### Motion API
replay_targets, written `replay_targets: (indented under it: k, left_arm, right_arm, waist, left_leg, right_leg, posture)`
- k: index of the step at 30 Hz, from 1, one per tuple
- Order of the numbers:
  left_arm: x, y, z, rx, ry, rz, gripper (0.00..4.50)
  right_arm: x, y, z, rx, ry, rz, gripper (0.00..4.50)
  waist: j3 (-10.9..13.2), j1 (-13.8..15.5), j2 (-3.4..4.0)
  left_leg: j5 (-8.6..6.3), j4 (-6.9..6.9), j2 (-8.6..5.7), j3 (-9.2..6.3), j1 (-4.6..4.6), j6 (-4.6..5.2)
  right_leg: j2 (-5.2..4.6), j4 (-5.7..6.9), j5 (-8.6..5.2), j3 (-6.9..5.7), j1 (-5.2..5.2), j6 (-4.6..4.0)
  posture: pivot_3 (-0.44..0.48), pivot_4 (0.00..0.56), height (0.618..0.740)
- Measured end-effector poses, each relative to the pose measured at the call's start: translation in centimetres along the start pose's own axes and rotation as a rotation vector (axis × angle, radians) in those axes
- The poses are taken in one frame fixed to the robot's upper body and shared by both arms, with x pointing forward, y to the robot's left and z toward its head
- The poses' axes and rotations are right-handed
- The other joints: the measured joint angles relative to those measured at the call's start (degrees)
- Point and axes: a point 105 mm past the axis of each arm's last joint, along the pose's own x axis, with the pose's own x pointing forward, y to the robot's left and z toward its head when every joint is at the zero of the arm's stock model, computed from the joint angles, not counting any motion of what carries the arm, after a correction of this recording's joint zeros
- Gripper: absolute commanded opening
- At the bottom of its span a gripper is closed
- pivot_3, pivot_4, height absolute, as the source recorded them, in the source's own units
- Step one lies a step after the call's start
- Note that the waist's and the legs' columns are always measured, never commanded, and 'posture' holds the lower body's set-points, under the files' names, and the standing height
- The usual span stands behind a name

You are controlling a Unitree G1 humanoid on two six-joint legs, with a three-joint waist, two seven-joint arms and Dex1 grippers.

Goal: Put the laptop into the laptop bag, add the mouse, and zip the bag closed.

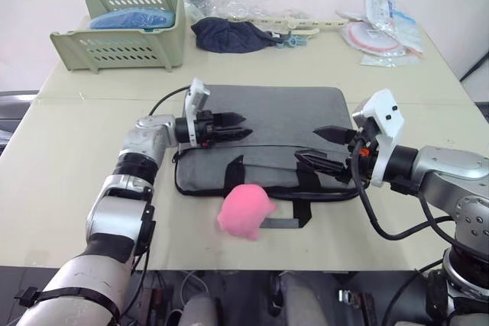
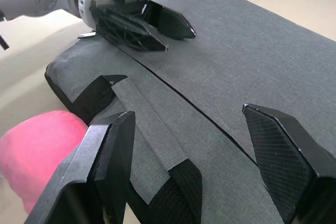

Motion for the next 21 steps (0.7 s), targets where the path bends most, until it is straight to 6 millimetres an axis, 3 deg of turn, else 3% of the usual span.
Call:
replay_targets:
  k: [3, 4, 5, 7, 12, 21]
  left_arm:
    - [0.6, -0.2, 0.4, 0.019, -0.038, -0.017, 1.26]
    - [0.9, -0.4, 0.4, 0.028, -0.048, -0.030, 1.17]
    - [1.1, -0.5, 0.4, 0.033, -0.052, -0.037, 0.54]
    - [1.4, -0.8, 0.3, 0.043, -0.052, -0.051, 0.06]
    - [3.0, -1.6, -0.8, 0.046, -0.037, -0.099, 0.06]
    - [3.3, -1.3, -2.6, 0.125, 0.029, -0.043, 0.06]
  right_arm:
    - [0.1, 0.0, -0.3, 0.013, 0.003, -0.009, 3.67]
    - [0.1, 0.0, -0.4, 0.021, 0.003, -0.016, 3.67]
    - [0.2, 0.0, -0.4, 0.024, 0.001, -0.016, 3.67]
    - [0.2, 0.0, -0.4, 0.026, 0.000, -0.018, 3.67]
    - [0.3, -0.1, -0.6, 0.035, 0.003, -0.036, 3.67]
    - [0.1, -0.3, -2.6, 0.086, 0.042, -0.068, 3.67]
  waist:
    - [0.0, 0.0, 0.00]
    - [0.0, 0.0, 0.00]
    - [0.0, -0.1, 0.00]
    - [0.0, -0.1, 0.00]
    - [0.0, 0.0, 0.00]
    - [-0.1, 0.0, -0.01]
  left_leg:
    - [0.00, 0.04, -0.02, 0.00, -0.01, 0.04]
    - [0.00, 0.05, -0.01, -0.01, -0.02, 0.05]
    - [0.00, 0.05, -0.02, -0.01, -0.01, 0.06]
    - [0.00, 0.06, -0.01, -0.03, 0.00, 0.06]
    - [-0.01, 0.15, -0.02, -0.07, -0.01, 0.09]
    - [-0.05, 0.18, -0.02, -0.15, 0.11, 0.17]
  right_leg:
    - [-0.01, 0.00, 0.01, 0.00, 0.01, 0.01]
    - [-0.02, 0.00, 0.01, 0.00, 0.01, 0.02]
    - [-0.01, 0.01, 0.01, 0.01, 0.01, 0.02]
    - [-0.01, 0.03, 0.01, 0.01, 0.01, 0.02]
    - [-0.02, 0.05, 0.02, 0.01, 0.06, 0.02]
    - [-0.05, 0.06, 0.05, 0.05, 0.49, 0.04]
  posture:
    - [0.000, 0.150, 0.740]
    - [0.000, 0.150, 0.740]
    - [0.000, 0.150, 0.740]
    - [0.000, 0.150, 0.740]
    - [0.000, 0.150, 0.740]
    - [0.000, 0.150, 0.740]
